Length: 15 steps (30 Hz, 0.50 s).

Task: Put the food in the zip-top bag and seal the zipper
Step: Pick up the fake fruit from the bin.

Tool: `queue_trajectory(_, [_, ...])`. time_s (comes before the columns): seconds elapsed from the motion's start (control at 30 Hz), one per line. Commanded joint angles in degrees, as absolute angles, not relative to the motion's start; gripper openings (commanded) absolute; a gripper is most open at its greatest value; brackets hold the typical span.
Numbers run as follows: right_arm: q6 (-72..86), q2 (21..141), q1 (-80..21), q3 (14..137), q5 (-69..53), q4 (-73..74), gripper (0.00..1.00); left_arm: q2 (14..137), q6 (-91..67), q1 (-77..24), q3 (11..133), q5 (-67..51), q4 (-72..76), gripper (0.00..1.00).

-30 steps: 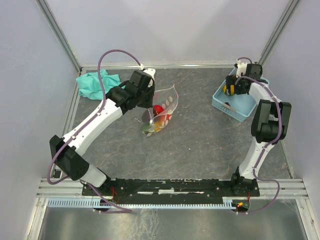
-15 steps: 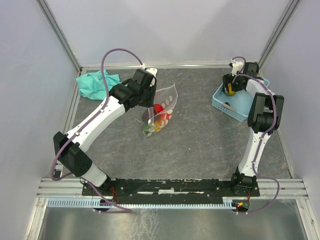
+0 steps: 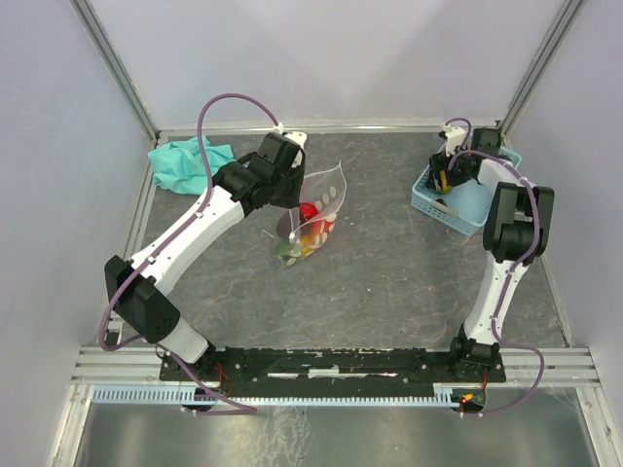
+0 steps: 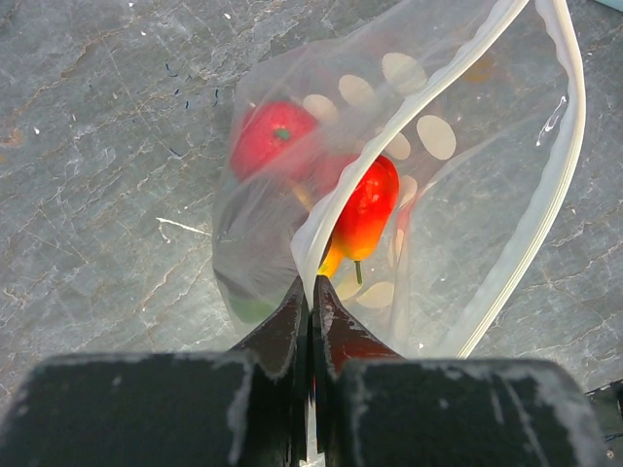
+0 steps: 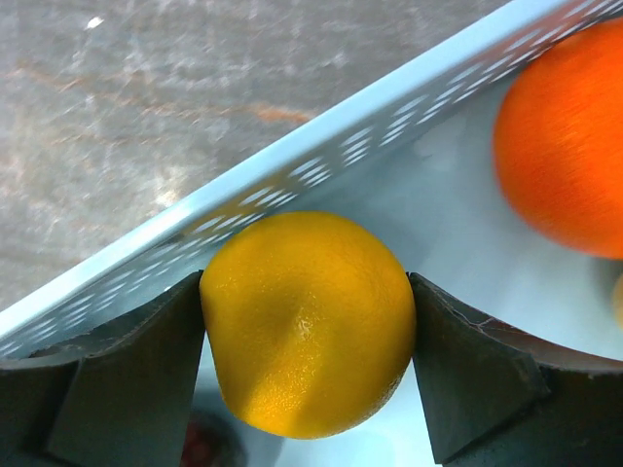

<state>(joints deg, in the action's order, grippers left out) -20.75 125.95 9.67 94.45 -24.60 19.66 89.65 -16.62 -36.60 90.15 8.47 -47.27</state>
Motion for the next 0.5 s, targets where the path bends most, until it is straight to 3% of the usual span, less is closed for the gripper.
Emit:
queue_trajectory(0.0, [-21.11,117.69,8.19,89.37,-27.31,20.3,0.62,88.84,-14.58,-36.3,91.33,7.21,-45.09,0.03])
queue_trajectory(0.47, [-11.57,99.22,5.93,75.35,-18.18,15.29,0.61,87.38,-12.51,-36.3,89.72,4.92,-44.47,0.03])
